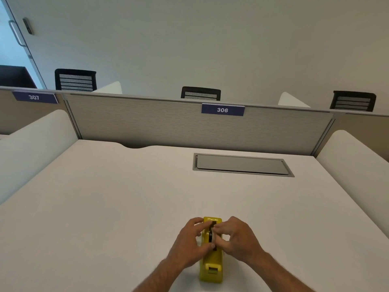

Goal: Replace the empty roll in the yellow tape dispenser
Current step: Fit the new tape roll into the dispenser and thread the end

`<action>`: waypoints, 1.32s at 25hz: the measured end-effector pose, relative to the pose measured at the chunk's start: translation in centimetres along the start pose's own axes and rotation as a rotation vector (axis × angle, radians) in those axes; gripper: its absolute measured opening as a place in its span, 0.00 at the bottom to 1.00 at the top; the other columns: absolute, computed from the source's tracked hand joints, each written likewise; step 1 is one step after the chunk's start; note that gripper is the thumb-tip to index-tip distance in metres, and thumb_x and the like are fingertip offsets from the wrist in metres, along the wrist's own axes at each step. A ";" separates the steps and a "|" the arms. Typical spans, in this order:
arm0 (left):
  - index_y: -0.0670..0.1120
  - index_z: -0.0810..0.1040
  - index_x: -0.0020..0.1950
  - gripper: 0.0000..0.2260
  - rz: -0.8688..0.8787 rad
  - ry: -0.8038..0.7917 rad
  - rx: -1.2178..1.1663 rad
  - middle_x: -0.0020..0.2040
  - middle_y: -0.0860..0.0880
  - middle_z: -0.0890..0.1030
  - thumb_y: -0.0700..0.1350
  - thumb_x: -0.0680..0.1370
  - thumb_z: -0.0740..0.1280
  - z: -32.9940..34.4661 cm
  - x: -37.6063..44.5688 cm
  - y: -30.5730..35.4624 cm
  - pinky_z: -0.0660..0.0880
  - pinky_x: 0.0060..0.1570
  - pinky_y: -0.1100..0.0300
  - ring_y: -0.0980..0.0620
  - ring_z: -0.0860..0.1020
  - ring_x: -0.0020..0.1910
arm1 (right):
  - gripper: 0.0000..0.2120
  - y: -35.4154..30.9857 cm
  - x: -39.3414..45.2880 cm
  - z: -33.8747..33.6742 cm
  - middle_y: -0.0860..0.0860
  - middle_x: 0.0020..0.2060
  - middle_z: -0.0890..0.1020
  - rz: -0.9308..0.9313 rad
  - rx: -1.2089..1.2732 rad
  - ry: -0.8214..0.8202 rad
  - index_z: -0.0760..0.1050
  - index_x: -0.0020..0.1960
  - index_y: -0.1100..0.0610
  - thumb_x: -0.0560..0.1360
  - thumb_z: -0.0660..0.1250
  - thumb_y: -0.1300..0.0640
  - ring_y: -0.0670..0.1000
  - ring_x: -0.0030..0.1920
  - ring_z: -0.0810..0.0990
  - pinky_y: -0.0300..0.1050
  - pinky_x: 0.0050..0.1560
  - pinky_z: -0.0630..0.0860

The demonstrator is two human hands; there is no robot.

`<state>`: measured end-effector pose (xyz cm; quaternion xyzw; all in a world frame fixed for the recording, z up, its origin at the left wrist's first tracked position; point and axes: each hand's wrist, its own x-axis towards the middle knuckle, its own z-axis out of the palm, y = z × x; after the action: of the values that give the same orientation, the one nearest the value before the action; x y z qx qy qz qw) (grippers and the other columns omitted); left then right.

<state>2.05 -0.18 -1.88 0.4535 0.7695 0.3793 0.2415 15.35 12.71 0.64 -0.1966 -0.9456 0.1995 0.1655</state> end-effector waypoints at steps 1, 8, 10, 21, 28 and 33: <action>0.61 0.72 0.69 0.28 -0.007 -0.003 0.004 0.69 0.59 0.68 0.57 0.70 0.74 0.1 0.1 0.0 0.77 0.53 0.63 0.56 0.75 0.58 | 0.10 0.1 0.1 0.0 0.38 0.40 0.86 -0.016 -0.011 0.004 0.85 0.46 0.46 0.72 0.66 0.46 0.46 0.39 0.76 0.43 0.37 0.78; 0.60 0.77 0.63 0.24 -0.035 0.007 -0.032 0.67 0.59 0.69 0.57 0.68 0.75 0.2 0.2 -0.1 0.79 0.53 0.62 0.55 0.75 0.57 | 0.09 0.2 0.3 0.1 0.38 0.40 0.86 -0.028 -0.015 -0.006 0.84 0.45 0.46 0.71 0.67 0.45 0.45 0.39 0.76 0.42 0.37 0.78; 0.60 0.77 0.62 0.23 -0.026 0.014 -0.031 0.65 0.59 0.69 0.55 0.69 0.76 0.2 0.2 0.0 0.79 0.53 0.62 0.55 0.75 0.56 | 0.08 0.4 0.6 0.2 0.38 0.38 0.86 -0.021 0.006 -0.004 0.84 0.42 0.47 0.71 0.66 0.48 0.46 0.39 0.76 0.45 0.38 0.78; 0.59 0.78 0.60 0.22 0.005 0.033 -0.009 0.66 0.57 0.71 0.56 0.67 0.76 0.3 0.6 -0.2 0.80 0.55 0.62 0.56 0.75 0.56 | 0.07 0.7 1.0 0.2 0.39 0.38 0.86 -0.028 0.034 -0.028 0.84 0.42 0.46 0.70 0.67 0.49 0.45 0.39 0.76 0.45 0.40 0.77; 0.59 0.78 0.60 0.24 -0.010 0.025 -0.010 0.66 0.58 0.71 0.57 0.66 0.77 0.4 0.8 -0.4 0.80 0.54 0.61 0.54 0.76 0.57 | 0.09 1.0 1.0 0.3 0.39 0.38 0.86 -0.014 0.037 -0.050 0.84 0.45 0.46 0.70 0.67 0.45 0.45 0.40 0.76 0.45 0.41 0.78; 0.60 0.78 0.59 0.24 -0.015 0.028 -0.005 0.66 0.58 0.71 0.56 0.65 0.77 0.5 0.8 -0.5 0.79 0.54 0.62 0.55 0.76 0.56 | 0.07 1.3 1.4 0.2 0.41 0.39 0.87 -0.004 0.063 -0.046 0.85 0.45 0.47 0.72 0.69 0.48 0.46 0.41 0.79 0.45 0.42 0.79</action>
<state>1.81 0.53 -2.64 0.4418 0.7752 0.3858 0.2346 14.46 14.33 0.20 -0.1847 -0.9429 0.2331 0.1499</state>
